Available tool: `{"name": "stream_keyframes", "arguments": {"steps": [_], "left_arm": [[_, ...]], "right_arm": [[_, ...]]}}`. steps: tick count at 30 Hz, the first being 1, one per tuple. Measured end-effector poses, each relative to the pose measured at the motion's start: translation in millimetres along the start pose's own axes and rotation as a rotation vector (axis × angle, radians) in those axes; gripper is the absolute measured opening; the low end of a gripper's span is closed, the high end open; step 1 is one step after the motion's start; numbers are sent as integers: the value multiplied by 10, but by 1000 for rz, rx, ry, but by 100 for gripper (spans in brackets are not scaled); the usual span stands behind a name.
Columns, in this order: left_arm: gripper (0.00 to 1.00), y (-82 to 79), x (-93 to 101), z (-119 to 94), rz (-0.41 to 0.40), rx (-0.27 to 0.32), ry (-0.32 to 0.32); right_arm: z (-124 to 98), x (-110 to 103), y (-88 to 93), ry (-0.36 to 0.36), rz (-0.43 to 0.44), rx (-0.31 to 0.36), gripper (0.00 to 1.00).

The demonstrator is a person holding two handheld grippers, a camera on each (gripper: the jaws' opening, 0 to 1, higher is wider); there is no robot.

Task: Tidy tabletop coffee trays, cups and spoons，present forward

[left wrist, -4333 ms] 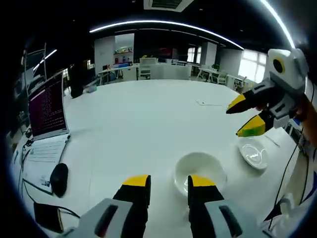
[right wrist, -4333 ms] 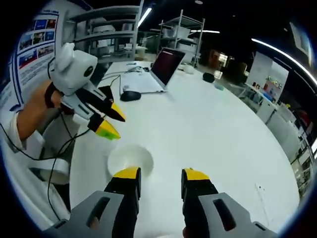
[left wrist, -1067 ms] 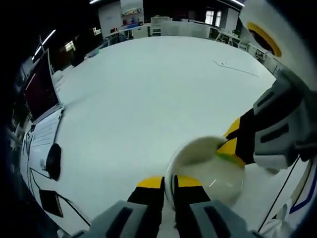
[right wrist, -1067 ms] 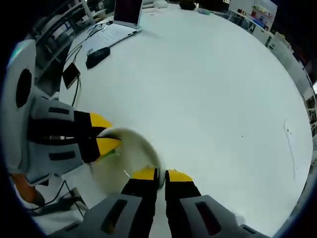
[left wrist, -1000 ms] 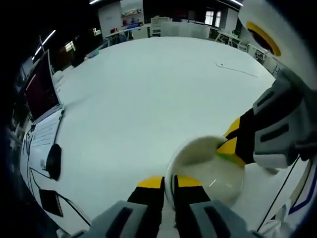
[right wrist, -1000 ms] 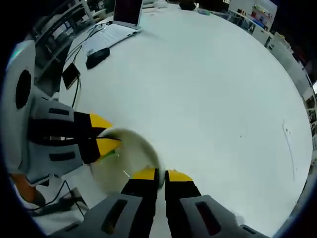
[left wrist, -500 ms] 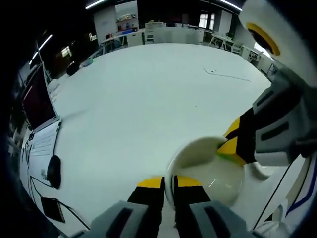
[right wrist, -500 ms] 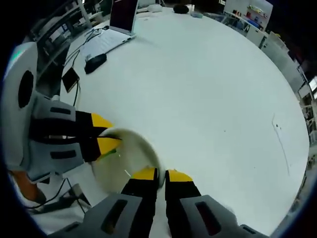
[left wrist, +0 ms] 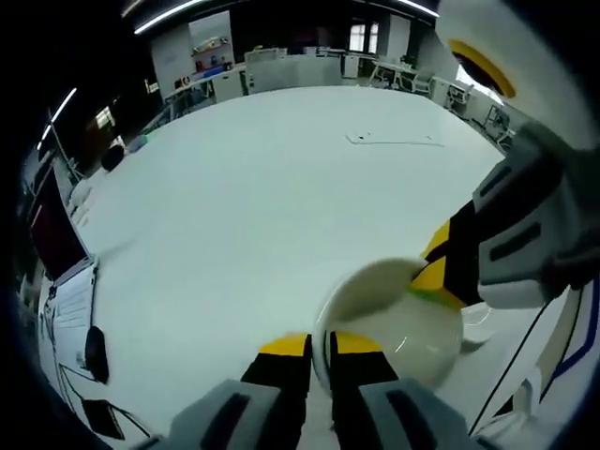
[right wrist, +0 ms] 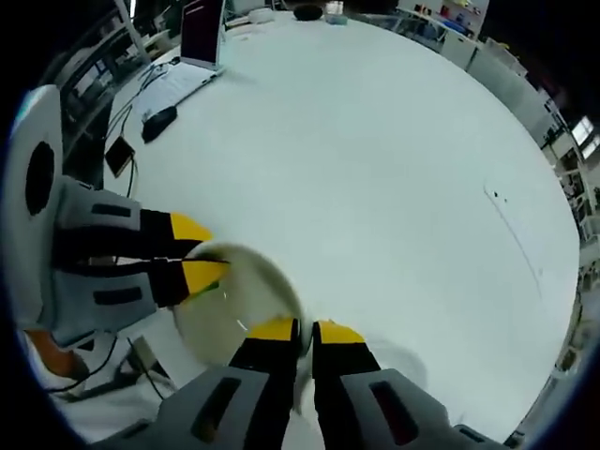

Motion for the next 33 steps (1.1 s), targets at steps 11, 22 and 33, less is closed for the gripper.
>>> {"name": "stream_keyframes", "arguments": {"steps": [11,22,33], "left_arm": [[9,-206,426,-36,77,13,47],[9,-334,958,53,154,-4,119],[9,-382,1349,180,224,-27,170]], "right_arm": [[-238,289,242,35,65,-5,6],[-381,598,711,62,136,-37,6],[-395,801,1086,57,211,-85,6]]}}
Point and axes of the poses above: the point that each gripper's makers call its tool centre point, and the gripper's own axes: z roughly forward along the fingers, x roughly to its right, y roughly out of its underside, the point moved 9 cm from there along -z, roughly backward along the fingers, and after that the axes turned 8 degrees about -y, right-handed, at the moved point
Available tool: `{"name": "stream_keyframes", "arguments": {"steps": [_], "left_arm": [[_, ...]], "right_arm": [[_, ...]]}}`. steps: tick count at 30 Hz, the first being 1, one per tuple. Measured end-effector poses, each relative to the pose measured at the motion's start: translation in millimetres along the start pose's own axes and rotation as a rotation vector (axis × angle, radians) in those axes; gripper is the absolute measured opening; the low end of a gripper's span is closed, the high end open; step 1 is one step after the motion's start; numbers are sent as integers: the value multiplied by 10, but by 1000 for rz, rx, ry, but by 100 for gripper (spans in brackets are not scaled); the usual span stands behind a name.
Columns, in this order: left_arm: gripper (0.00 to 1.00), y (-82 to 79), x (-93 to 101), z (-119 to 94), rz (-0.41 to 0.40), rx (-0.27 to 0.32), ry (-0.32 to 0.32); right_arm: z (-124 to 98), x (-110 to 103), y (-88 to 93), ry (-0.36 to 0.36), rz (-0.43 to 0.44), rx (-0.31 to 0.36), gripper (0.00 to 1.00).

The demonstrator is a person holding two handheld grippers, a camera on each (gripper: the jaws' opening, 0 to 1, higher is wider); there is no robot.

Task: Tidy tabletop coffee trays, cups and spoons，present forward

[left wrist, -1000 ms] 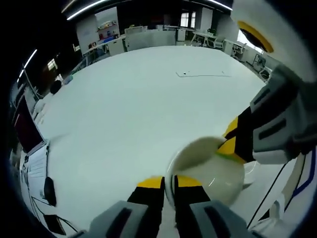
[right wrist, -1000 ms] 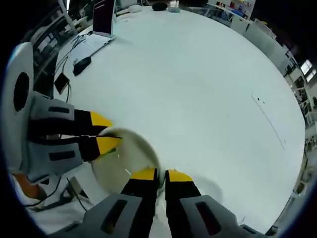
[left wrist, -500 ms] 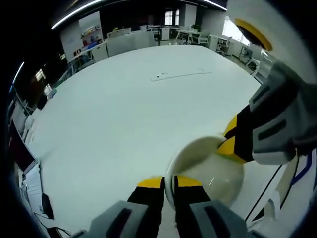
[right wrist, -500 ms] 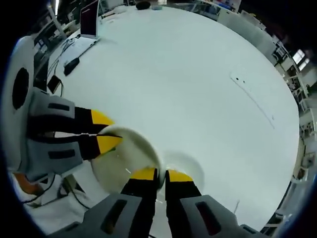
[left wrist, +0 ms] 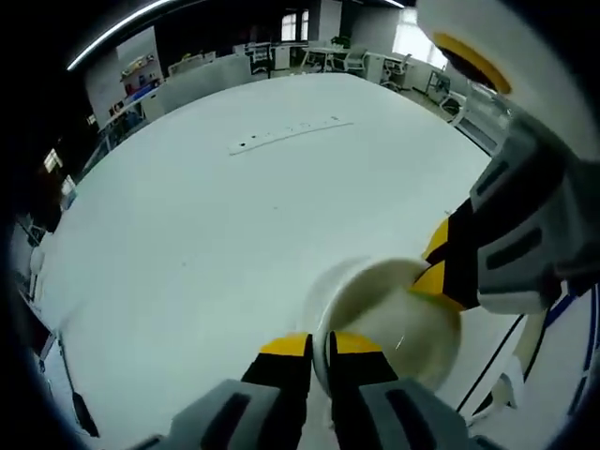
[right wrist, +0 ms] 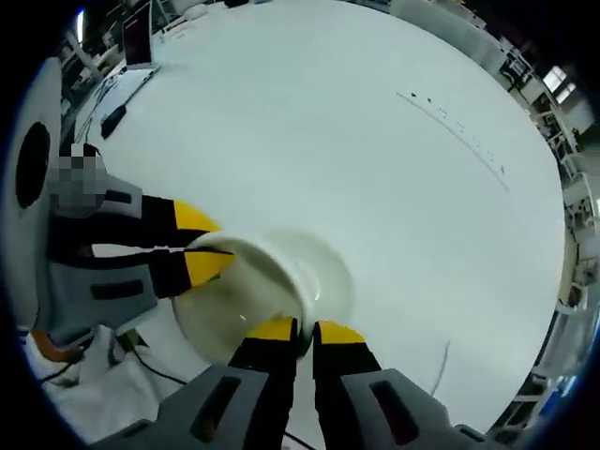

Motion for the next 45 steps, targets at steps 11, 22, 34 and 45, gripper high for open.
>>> {"name": "stream_keyframes", "arguments": {"steps": [11,22,34,45], "left_arm": [[9,-13,128,131,48,-41,1],[9,-50,162,201,52,-65,1],[10,-52,146,272,82,-53,-19],[13,7,153,242,206,60,-12]], "right_arm": [[124,141,102,-50,53,-38,6],[165,249,116,-84,89,-52,7],[212,288,125,-112,64,-7,8],[229,280,165,-134,-68,103,10]]}}
Point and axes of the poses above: the point that each gripper's makers call its tool centre point, and the gripper's own axes: z roughly forward along the fingers, x roughly to its right, y roughly out of its underside, the point moved 9 cm from there along -z, roughly backward along the fingers, and after that the axes turned 8 degrees about -y, right-handed, at the moved point
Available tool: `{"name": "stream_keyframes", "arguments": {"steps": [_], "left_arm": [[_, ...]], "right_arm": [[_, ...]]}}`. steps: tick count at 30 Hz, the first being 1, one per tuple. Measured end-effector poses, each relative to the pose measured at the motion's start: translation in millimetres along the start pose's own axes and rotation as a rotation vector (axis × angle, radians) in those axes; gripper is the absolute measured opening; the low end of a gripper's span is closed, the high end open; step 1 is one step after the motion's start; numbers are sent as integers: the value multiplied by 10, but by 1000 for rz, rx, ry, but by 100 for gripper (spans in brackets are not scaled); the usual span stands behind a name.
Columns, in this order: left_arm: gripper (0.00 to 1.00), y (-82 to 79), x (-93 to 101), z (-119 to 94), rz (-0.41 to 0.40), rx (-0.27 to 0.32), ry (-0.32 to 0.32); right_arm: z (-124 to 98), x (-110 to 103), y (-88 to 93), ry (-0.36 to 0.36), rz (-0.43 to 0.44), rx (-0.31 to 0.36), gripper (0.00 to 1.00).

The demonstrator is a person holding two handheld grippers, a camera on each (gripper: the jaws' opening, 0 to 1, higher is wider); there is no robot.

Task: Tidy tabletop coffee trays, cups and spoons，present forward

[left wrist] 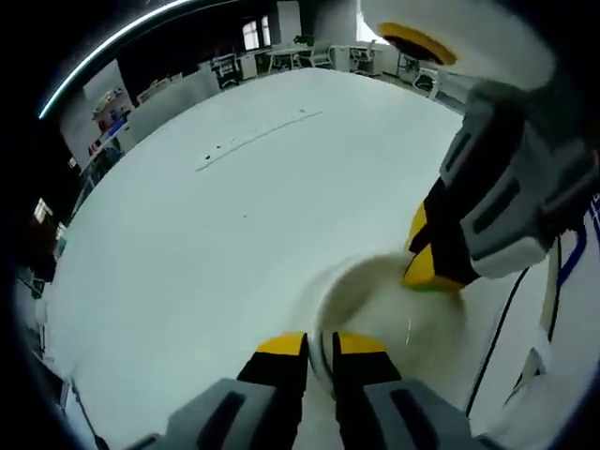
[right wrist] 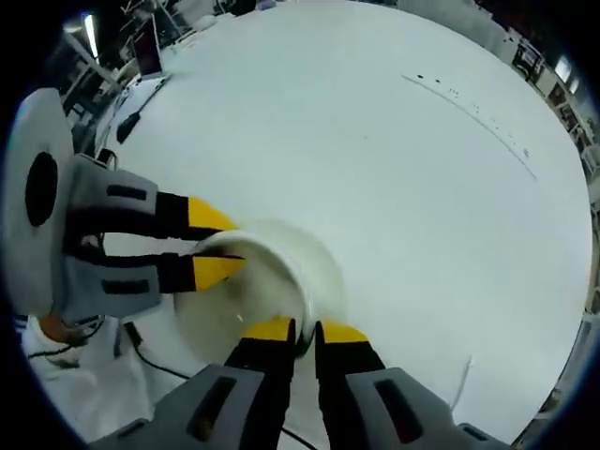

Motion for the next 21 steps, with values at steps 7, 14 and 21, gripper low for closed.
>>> {"name": "stream_keyframes", "arguments": {"steps": [7,14,21], "left_arm": [[11,-39,-60,8,17,78,-14],[8,-59,-104,-111,-44,188,-18],[7,-53,-188,-394,-77,405,-2]], "right_arm": [[-28,20,39,-38,-74,116,11],[-242,-16,17,-26,-146,244,19],[-574,-156,63,-27,-178,405,19]]}}
Point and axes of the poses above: the point that each gripper's makers call its tool centre point, and the gripper's own axes: z roughly forward along the fingers, x roughly to its right, y roughly out of its underside, the point moved 9 cm from there along -z, roughly backward along the fingers, and after that the axes turned 8 degrees about -y, right-handed, at the moved point
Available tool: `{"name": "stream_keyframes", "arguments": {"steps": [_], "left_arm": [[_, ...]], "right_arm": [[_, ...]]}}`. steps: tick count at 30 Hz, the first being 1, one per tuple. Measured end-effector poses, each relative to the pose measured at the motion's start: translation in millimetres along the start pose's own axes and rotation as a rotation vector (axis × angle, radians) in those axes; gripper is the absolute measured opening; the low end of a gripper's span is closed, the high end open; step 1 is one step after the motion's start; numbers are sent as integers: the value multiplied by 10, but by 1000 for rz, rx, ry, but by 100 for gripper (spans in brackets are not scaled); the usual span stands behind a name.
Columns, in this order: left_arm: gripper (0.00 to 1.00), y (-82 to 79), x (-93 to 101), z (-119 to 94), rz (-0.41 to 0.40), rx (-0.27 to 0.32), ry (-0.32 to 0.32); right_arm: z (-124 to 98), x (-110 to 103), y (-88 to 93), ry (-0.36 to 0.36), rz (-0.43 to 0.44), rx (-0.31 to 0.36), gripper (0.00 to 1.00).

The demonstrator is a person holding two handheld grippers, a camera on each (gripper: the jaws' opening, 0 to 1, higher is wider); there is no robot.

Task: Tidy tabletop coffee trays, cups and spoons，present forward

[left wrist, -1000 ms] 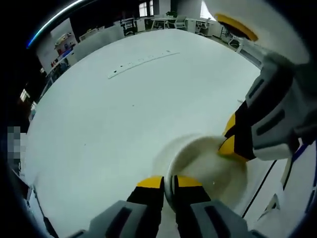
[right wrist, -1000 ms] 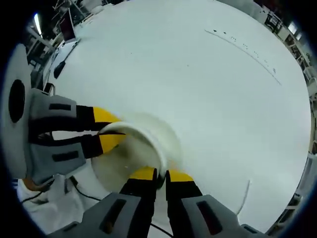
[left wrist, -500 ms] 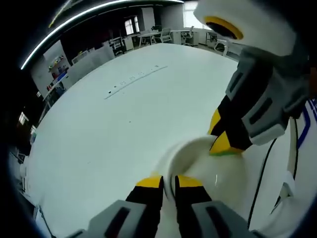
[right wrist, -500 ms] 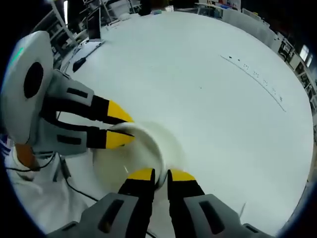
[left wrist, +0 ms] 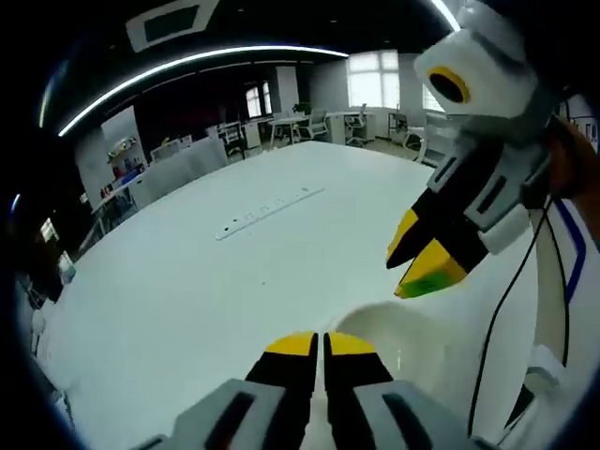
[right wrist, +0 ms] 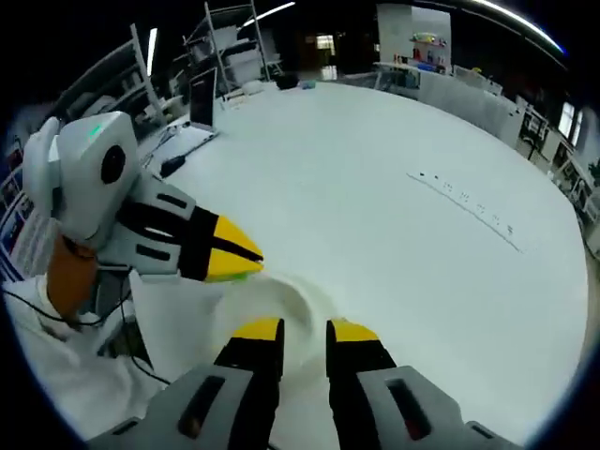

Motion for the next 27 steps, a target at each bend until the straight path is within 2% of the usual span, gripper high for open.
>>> {"name": "stream_keyframes", "arguments": {"steps": [3,7,9,11,15,19,23,24,26,27], "left_arm": [[8,-44,-67,-152,7,83,-25],[8,-40,-176,-253,60,103,-100],[8,-27,-204,-313,53,115,-105],[8,-17,-216,-377,38,143,-101],[8,4,-254,-569,-2,254,-108],[9,45,-304,-773,-47,363,-125],[10,146,-338,-957,-74,427,-138],[10,184,-339,-997,-74,441,-141],[10,265,-348,-1071,-87,466,-158],[10,269,-442,-1052,-79,482,-183]], "right_arm": [[-207,-84,-57,-25,-56,126,19],[-438,-59,-59,-15,-39,185,19],[-544,-95,-54,-16,-65,246,19],[-708,-109,-60,-20,-44,324,19],[-971,-102,-9,22,-54,390,19],[-1167,-138,114,50,-60,430,19],[-1407,-216,275,98,-102,510,20],[-1466,-235,317,109,-138,516,20],[-1573,-275,419,144,-150,527,19],[-1627,-287,451,160,-168,552,19]]}}
Point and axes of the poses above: the point that each gripper's makers call its tool centre point, and the gripper's own axes: z roughly forward along the fingers, x roughly to its right, y roughly out of its underside, the point moved 9 cm from there along -z, roughly backward along the fingers, and after that the axes turned 8 degrees about -y, right-handed, at the moved point
